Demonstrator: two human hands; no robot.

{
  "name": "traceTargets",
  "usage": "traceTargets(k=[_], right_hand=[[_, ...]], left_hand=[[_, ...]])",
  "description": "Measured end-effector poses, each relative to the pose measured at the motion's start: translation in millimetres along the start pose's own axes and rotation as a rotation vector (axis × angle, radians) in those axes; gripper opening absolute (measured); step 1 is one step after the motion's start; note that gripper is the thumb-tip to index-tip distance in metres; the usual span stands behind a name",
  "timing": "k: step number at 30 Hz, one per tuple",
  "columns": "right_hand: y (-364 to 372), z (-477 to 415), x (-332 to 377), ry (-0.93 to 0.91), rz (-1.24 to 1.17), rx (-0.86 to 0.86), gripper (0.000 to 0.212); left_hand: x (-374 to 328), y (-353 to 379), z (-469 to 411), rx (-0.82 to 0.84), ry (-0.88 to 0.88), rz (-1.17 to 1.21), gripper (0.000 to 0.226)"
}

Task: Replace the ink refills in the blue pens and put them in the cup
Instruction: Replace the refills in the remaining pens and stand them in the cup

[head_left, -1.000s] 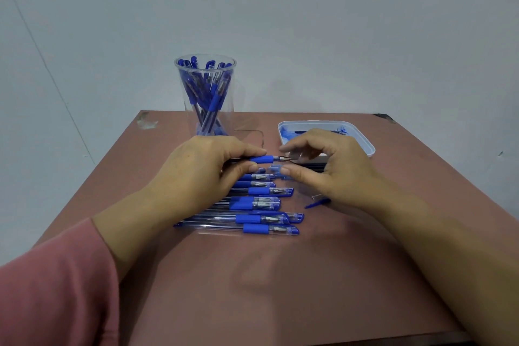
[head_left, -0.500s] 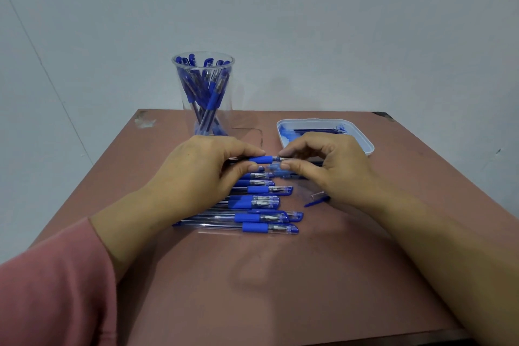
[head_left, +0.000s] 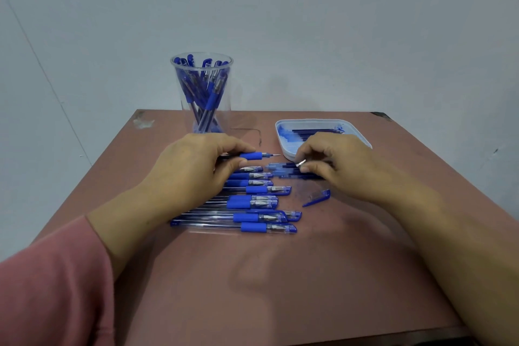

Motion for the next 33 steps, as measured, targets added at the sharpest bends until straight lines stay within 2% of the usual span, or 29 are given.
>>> traceTargets(k=[2,5,13,17,20,22,24,29,33], right_hand=[[1.7,0.9,2.9,-0.023,0.076,0.120,0.029],[6.0,1.1,5.2,-0.058,0.139,0.204,0.015],[8.3,-1.2,10.8,-0.079,0.134,0.220,0.023],[-5.9,-1.3,9.1,-0.033,0.078,0.107,0.020],[-5.5,0.6,10.0,-0.096,-0.043,-0.068,0.019],[2.0,2.4,14.5,-0.119,-0.110,-0.117,0.025],[8.6,3.4,19.5,-0.118,-0.181,-0.139,0.029],[11.9,3.6,19.2,-0.103,-0.219,-0.140,0.014],[1.6,4.1,4.4,-0.032,-0.212,-0.123,0.022]], left_hand=[[0.5,0.2,-0.1,0.005,-0.003,0.000,0.024],[-1.0,0.9,-0.1,0.027,-0.002,-0.002,0.025],[-1.7,1.6,0.5,0.062,0.013,-0.009,0.025],[-2.3,1.3,0.3,0.062,0.006,0.005,0.026],[-4.5,1.9,1.3,0.063,0.004,0.041,0.026],[-6.2,2.3,2.0,0.066,0.012,0.071,0.025],[-7.1,2.8,2.5,0.066,0.025,0.093,0.025],[-6.4,2.3,2.3,0.068,0.030,0.096,0.025],[-5.4,2.4,1.2,0.072,0.031,0.064,0.027]])
Point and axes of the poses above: each hand's wrist, its own z-axis away from the middle knuckle, its own y-axis out of the palm, x = y × z, the point moved 2 cm from there along -z, towards the middle knuckle, and after that the axes turned 15 degrees about -x, right-handed, at the moved point
